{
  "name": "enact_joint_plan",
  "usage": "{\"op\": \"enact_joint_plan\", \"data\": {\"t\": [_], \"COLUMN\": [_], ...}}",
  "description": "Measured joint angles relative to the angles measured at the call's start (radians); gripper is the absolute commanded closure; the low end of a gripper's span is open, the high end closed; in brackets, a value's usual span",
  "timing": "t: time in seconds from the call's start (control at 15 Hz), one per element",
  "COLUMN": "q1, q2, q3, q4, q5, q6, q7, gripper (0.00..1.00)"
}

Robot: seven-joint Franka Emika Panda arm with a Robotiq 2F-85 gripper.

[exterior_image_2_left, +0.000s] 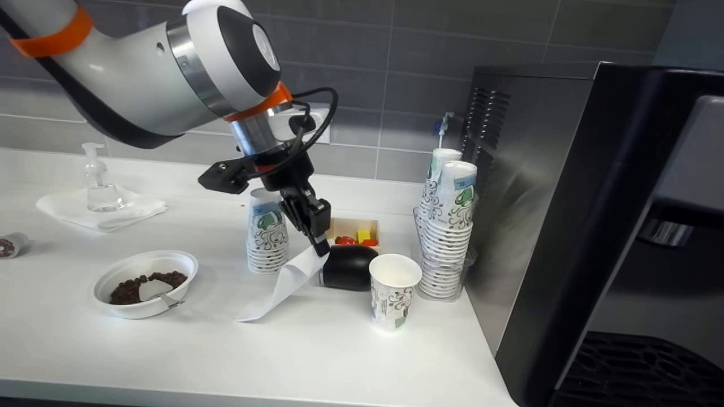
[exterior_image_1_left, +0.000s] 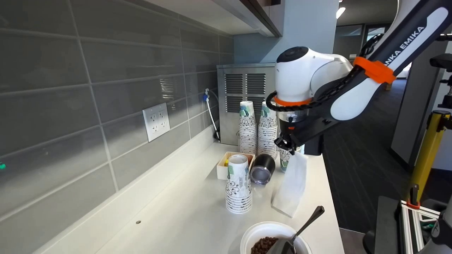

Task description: Fold the towel on the table

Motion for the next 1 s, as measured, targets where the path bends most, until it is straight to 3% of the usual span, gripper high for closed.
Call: {"op": "enact_joint_plan", "data": {"t": [0.47, 0.67, 1.0], "q1": [0.044, 0.095, 0.153], "q2": [0.02, 0.061, 0.156], "q3": [0.1, 0.104, 0.101], "q4": [-0.008, -0.01, 0.009], "q5": [-0.141, -0.143, -0.143], "q6": [-0.231, -0.294, -0.303], "q7": [0.255, 0.285, 0.291], "gripper": [1.0, 1.0, 1.0]}}
